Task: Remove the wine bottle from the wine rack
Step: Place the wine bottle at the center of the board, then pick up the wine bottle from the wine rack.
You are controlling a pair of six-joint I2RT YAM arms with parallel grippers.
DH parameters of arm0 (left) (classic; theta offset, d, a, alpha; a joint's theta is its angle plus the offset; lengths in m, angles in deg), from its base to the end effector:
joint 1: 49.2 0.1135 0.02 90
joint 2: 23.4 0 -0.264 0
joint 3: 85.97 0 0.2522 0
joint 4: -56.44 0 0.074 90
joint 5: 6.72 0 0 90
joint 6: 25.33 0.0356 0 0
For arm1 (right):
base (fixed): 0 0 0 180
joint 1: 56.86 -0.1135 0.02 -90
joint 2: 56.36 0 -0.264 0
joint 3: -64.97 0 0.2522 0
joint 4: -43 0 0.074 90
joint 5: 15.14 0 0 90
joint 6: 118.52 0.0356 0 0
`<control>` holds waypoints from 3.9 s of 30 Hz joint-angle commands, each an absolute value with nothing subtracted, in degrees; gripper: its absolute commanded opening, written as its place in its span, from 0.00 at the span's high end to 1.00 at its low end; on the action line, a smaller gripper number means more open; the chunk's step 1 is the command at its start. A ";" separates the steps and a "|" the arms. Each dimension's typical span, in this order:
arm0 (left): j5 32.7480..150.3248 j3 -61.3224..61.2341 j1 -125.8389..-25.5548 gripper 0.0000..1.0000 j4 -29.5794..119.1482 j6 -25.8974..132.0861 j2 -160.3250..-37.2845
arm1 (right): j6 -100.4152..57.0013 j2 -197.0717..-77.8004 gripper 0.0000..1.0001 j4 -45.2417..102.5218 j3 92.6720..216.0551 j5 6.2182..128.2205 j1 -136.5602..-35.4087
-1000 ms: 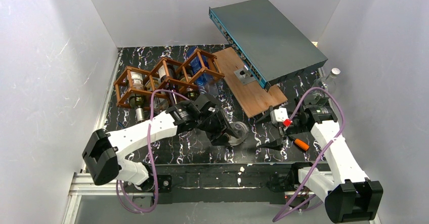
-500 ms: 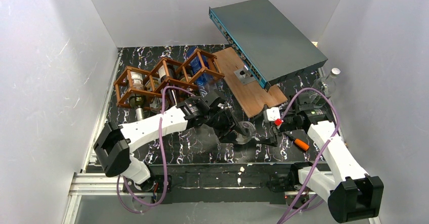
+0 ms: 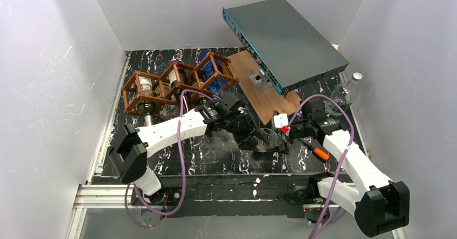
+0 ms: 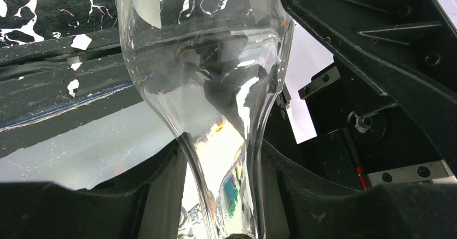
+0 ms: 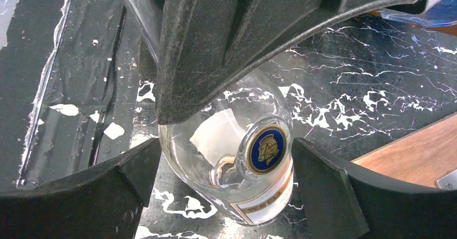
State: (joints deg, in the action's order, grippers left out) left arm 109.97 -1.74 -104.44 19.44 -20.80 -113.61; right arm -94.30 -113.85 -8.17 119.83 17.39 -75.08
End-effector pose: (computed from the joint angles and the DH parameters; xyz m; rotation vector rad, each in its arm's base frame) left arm 0.1860 -0.2960 0.2791 0.4329 -2.6658 1.3149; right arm 0.1664 0.0864 0.2494 -1.6657 1.2939 0.7680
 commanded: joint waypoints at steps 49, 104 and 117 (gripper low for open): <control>115.69 -7.66 -97.03 0.11 35.74 -2.86 -101.25 | -70.05 -116.58 0.02 1.20 120.22 21.51 -74.36; 77.53 -30.97 -97.73 0.02 30.99 20.82 -55.99 | -78.59 -120.76 0.07 -19.96 142.75 17.34 -73.21; 78.94 -30.34 -97.79 0.02 31.96 20.73 -57.90 | -87.55 -116.31 0.04 -24.99 140.99 21.85 -72.73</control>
